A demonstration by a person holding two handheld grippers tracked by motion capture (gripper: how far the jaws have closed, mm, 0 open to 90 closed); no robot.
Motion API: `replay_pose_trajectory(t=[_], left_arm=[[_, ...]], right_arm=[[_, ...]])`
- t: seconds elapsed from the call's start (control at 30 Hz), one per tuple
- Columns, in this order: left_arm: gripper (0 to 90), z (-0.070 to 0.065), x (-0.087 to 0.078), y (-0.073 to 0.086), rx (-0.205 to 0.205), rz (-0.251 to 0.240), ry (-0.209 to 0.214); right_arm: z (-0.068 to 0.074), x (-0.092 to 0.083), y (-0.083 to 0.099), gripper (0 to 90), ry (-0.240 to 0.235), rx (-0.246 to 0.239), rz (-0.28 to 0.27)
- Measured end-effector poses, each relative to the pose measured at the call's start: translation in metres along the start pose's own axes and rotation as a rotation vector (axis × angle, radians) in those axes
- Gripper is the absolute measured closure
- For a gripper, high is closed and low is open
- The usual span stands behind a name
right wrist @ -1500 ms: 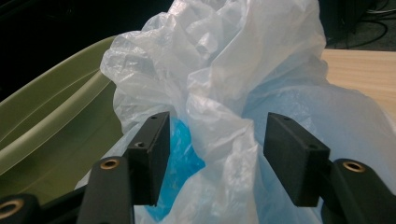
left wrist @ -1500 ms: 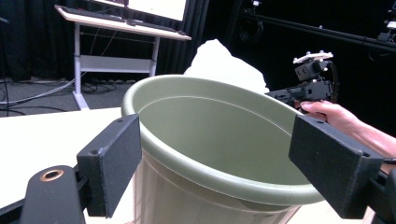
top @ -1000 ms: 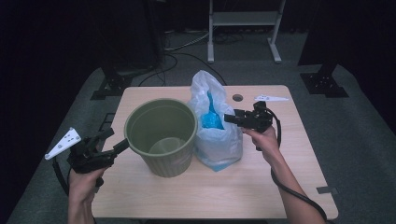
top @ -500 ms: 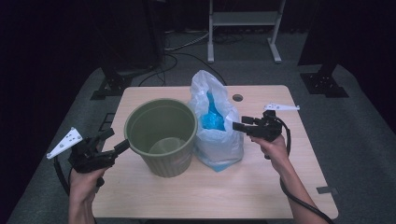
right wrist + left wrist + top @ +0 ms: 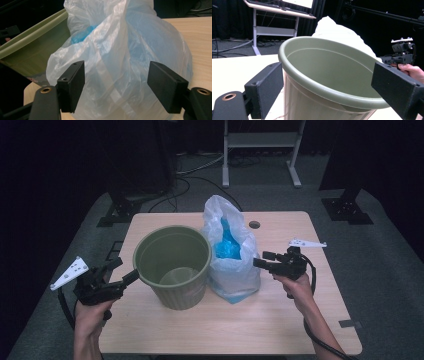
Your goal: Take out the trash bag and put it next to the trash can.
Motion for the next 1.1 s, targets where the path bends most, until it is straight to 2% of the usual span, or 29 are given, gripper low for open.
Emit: replay_pose_trajectory(t=[0.57,1.1], left_arm=[[9.5,0.000,0.000,0.001,-0.001,0.001,-0.005],[9.5,-0.001,0.001,0.001,0.000,0.006,-0.002]], right_arm=[[-0.011,-0.004,0.032,28.6,0.017,0.029,0.007],[-0.015,-0.015,0.051,28.5,0.038,0.051,-0.013]])
Point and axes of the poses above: each handheld gripper's, and its own axes: x roughly forward along the jaws, y roughly out of its underside, z roughly to its left, the point moved 4 cm from there along x, roughly forward along the jaws, and after that the axes turned 3 degrees about y, right-handed, at the moved point
